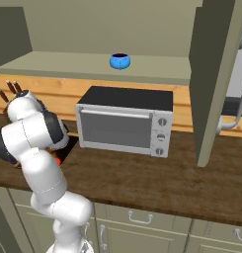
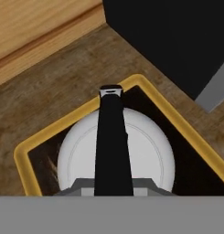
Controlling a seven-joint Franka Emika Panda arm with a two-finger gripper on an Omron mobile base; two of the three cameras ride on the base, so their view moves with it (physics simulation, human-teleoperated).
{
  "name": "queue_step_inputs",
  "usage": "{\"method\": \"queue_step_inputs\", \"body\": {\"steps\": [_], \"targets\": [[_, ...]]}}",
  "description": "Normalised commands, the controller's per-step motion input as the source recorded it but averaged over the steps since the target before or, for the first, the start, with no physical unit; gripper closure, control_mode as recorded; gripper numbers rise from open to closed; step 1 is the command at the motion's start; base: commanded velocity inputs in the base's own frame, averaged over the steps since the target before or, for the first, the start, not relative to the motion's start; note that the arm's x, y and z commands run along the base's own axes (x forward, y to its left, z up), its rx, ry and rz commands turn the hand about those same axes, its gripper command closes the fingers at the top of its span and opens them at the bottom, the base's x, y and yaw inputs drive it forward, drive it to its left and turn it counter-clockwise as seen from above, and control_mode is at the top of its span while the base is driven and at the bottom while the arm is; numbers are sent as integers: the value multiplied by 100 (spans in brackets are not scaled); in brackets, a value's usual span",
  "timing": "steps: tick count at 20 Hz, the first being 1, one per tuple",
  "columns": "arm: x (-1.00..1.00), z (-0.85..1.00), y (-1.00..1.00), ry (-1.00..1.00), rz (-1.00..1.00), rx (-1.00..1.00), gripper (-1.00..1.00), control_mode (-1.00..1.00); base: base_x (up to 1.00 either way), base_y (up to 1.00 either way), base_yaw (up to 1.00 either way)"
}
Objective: Pick the kettle from the counter and place it on the tray. Then pick the mug from the cabinet and place it on the tray. Then close the cabinet doors.
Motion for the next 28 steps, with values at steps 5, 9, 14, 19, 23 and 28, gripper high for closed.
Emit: {"method": "queue_step_inputs", "body": {"steps": [5, 9, 14, 19, 23, 28], "targets": [[12, -22, 0, 0, 0, 0, 100, -100, 0, 0, 0], [0, -29, 0, 0, 0, 0, -100, -100, 0, 0, 0], [0, -14, 0, 0, 0, 0, -100, -100, 0, 0, 0], [0, -1, 0, 0, 0, 0, -100, -100, 0, 0, 0], [-2, 4, 0, 0, 0, 0, -100, -100, 0, 0, 0], [-31, 26, -5, 0, 0, 2, -100, -100, 0, 0, 0]]}}
